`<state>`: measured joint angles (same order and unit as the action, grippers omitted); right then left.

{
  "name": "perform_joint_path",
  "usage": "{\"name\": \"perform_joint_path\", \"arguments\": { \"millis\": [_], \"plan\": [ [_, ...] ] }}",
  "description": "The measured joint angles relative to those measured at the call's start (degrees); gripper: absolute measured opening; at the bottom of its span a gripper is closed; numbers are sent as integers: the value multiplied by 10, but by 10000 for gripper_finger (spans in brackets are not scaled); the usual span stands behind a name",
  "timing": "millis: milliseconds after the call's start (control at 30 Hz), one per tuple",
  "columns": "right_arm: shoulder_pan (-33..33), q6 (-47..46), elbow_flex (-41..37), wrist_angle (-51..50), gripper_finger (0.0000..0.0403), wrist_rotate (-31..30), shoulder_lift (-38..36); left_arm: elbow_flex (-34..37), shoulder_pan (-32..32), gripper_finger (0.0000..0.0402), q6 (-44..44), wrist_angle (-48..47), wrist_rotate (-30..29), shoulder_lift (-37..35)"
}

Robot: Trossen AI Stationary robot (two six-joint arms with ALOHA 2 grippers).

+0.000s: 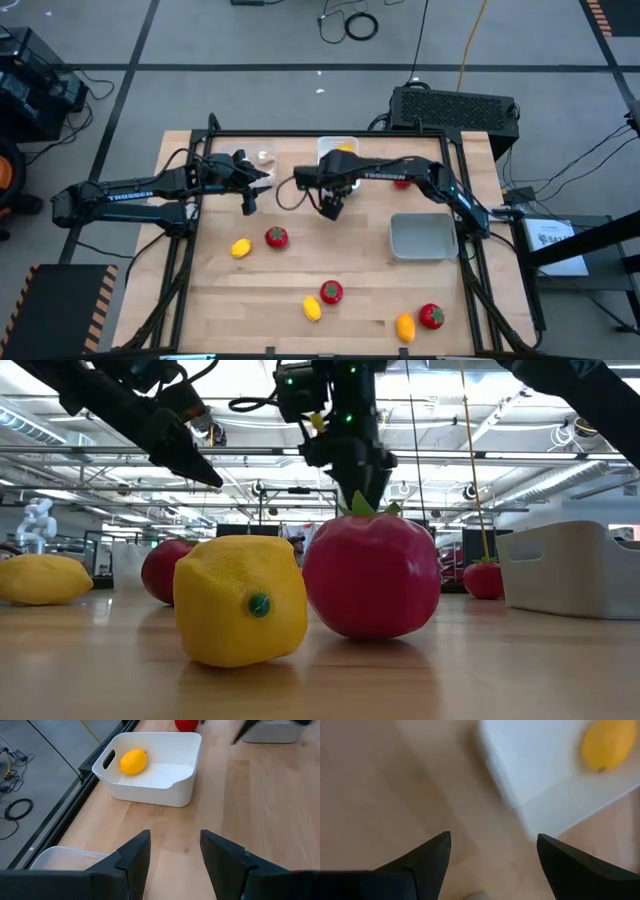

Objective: Sort produce into baskets
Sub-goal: Put the lemon into the white bin

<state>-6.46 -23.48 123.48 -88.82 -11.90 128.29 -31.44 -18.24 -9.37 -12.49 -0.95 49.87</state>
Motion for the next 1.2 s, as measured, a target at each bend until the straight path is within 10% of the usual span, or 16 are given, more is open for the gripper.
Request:
{"name": "perform_joint_path", "arguments": {
  "millis": [633,1200],
  "plan": [
    [221,-157,0,-12,286,109,-3,0,0,180,1,0,0,0],
    [402,-623,-6,-12,286,243,-4,0,0,180,77,38,1,0]
  ]
}}
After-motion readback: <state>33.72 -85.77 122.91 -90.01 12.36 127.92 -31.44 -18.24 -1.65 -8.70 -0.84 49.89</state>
